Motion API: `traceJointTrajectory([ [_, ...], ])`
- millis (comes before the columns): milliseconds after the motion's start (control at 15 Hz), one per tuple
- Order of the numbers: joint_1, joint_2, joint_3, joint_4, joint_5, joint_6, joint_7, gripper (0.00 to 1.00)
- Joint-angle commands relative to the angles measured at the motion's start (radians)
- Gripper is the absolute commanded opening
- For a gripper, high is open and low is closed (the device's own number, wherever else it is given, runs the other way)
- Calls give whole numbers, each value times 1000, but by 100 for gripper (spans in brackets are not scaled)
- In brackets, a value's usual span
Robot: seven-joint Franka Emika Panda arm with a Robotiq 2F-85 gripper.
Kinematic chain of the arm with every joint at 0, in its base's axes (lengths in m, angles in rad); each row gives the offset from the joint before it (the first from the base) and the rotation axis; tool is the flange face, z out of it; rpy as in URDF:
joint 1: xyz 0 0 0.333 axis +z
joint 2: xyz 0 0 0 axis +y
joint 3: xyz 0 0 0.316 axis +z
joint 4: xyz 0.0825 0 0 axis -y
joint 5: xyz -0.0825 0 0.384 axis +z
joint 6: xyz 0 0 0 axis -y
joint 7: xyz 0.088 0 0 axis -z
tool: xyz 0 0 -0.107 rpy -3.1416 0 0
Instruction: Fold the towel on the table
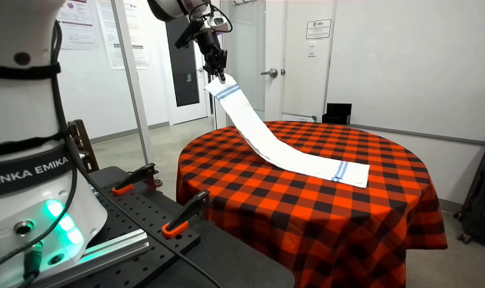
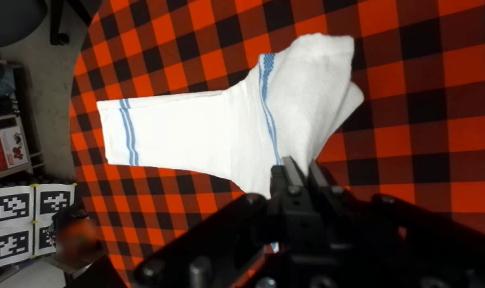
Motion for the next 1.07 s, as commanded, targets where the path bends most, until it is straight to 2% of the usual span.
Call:
traceJointTrajectory([
  [0, -30, -109, 39, -96, -34, 22, 13, 1],
  [600, -21, -186, 176, -185, -7, 63, -13, 1],
  [1000, -75, -247, 154, -203, -60, 45, -1, 1],
])
